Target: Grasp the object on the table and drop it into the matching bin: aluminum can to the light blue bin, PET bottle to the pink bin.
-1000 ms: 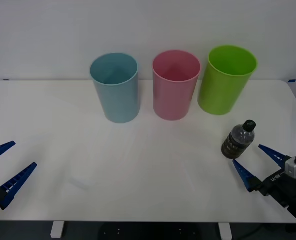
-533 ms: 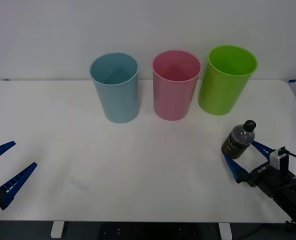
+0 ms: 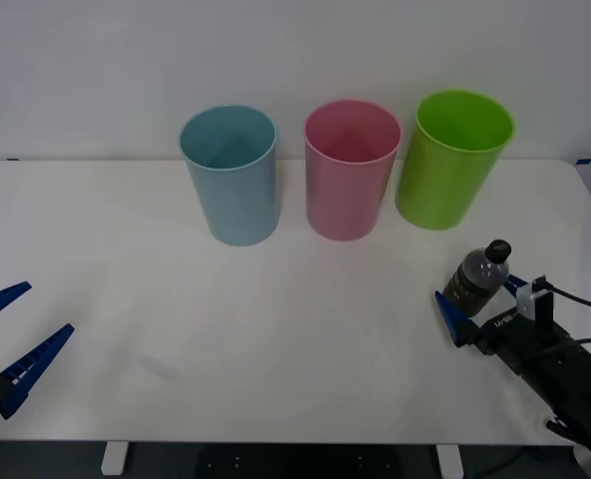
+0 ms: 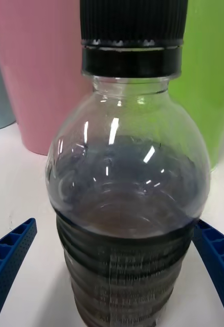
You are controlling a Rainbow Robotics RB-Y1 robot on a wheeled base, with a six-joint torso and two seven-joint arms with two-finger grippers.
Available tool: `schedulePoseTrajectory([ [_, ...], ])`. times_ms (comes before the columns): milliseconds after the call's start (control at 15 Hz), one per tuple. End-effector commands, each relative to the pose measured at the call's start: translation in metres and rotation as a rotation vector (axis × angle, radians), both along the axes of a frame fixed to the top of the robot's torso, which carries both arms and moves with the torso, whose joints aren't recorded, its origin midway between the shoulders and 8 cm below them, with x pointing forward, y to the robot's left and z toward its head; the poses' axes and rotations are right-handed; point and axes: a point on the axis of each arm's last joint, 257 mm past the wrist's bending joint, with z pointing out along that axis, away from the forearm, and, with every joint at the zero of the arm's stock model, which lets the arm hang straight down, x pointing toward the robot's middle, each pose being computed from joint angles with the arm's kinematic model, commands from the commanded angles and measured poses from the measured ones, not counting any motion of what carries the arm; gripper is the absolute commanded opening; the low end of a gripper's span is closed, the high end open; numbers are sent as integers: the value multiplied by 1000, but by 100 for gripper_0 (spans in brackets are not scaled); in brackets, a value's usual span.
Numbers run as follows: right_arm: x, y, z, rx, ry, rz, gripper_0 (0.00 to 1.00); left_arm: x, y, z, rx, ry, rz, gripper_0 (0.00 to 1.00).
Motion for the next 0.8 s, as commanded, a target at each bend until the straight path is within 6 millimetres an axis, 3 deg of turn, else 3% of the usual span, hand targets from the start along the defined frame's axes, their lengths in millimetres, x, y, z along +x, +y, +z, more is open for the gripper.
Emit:
schedulePoseTrajectory([
  [67,4,1,-1,-4,4,-12,100,0,0,0,0,0,0,100],
  [400,5,1,-1,-15,-2,-13,100,0,0,0,0,0,0,100],
  [467,4,1,0,-11,-3,-15,33,0,0,0,0,0,0,100],
  [533,4,1,0,-7,-3,-16,1,0,0,0,0,0,0,100],
  [800,4,2,-1,-8,-2,-13,0,0,0,0,0,0,0,100],
])
